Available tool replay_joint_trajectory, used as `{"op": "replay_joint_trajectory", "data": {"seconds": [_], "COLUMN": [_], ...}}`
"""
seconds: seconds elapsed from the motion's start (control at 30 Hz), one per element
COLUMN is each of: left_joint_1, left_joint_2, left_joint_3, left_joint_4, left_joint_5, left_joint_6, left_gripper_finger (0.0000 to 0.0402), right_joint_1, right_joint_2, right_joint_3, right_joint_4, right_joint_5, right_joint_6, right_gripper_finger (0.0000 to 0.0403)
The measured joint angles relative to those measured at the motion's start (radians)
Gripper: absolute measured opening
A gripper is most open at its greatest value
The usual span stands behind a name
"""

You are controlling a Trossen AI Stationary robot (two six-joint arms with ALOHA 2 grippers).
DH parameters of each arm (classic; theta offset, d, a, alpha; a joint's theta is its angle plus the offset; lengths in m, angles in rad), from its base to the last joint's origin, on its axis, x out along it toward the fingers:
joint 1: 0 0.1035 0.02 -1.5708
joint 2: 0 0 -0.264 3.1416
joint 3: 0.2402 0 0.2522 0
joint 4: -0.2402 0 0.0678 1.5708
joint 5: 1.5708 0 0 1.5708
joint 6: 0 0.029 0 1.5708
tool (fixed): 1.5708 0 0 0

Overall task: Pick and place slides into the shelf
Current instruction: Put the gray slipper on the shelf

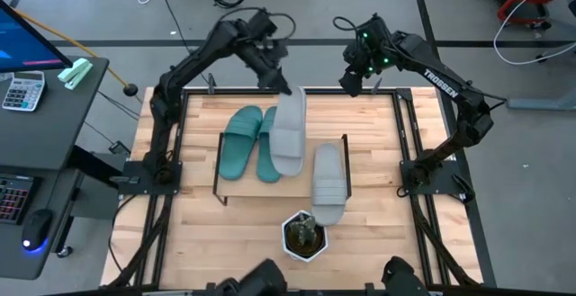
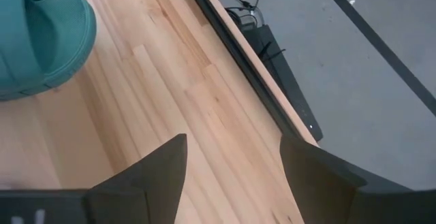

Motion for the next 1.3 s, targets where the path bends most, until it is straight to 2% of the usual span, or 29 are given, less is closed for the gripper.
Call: {"op": "replay_joint_trajectory", "data": {"seconds": [0.13, 0.7, 1.3], "left_joint_1": [-0.035, -0.141, -0.223], "left_joint_2": [0.000, 0.000, 0.000], "left_joint_3": [0.000, 0.000, 0.000], "left_joint_4": [-0.038, -0.093, -0.108], "left_joint_5": [-0.066, -0.086, -0.158], "left_joint_6": [-0.007, -0.106, -0.200], "left_gripper_finger": [0.0051, 0.0051, 0.0050], "right_joint_1": [-0.004, -0.002, -0.002], "right_joint_2": [0.000, 0.000, 0.000], "right_joint_3": [0.000, 0.000, 0.000], "right_joint_4": [0.000, 0.000, 0.000], "right_joint_5": [-0.011, -0.027, -0.046], "right_joint_6": [-0.007, -0.024, -0.045], "right_gripper_finger": [0.0242, 0.0242, 0.0242]}}
